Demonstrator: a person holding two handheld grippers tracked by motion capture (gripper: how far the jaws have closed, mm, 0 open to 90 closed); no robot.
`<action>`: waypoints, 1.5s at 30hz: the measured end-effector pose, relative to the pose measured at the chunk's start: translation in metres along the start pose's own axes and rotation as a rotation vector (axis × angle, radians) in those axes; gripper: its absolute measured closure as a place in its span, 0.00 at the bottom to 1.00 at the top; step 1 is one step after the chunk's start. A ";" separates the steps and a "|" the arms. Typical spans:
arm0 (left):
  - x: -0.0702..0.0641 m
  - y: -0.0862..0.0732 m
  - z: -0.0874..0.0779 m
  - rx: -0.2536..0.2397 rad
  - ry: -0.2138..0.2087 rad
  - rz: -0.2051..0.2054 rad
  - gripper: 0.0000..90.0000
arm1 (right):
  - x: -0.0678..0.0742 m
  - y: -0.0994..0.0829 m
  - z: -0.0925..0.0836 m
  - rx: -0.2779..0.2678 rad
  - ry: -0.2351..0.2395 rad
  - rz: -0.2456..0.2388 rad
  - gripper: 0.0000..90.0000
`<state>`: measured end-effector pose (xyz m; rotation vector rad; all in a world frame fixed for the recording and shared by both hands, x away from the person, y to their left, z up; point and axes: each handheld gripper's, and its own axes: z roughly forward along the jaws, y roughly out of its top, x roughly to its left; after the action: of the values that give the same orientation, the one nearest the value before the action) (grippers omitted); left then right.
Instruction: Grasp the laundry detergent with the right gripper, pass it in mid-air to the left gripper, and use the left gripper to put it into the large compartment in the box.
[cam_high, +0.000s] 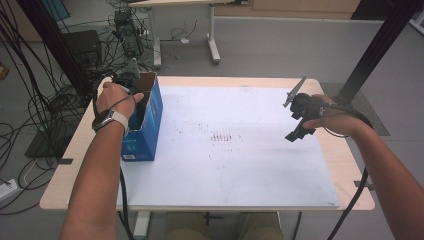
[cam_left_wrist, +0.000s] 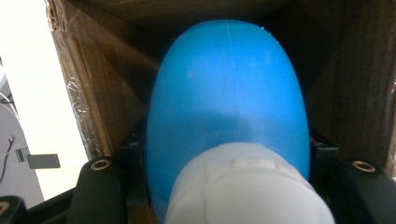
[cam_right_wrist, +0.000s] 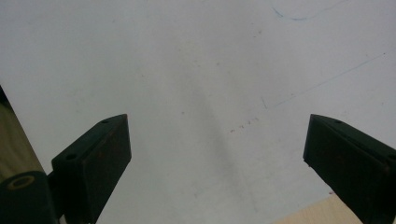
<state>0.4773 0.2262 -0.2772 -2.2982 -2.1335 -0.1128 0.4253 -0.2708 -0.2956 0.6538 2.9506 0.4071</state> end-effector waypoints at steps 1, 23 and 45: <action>0.000 0.000 0.000 0.001 0.000 0.000 0.42 | 0.000 0.000 0.000 0.002 0.000 0.001 0.08; 0.001 0.000 0.000 0.006 -0.001 0.002 0.42 | 0.001 -0.001 -0.001 0.006 -0.002 0.000 0.08; 0.001 0.000 0.000 0.003 -0.003 0.000 0.42 | 0.001 -0.002 0.000 0.006 -0.001 0.002 0.08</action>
<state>0.4775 0.2274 -0.2775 -2.2983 -2.1340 -0.1056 0.4233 -0.2721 -0.2960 0.6572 2.9515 0.3988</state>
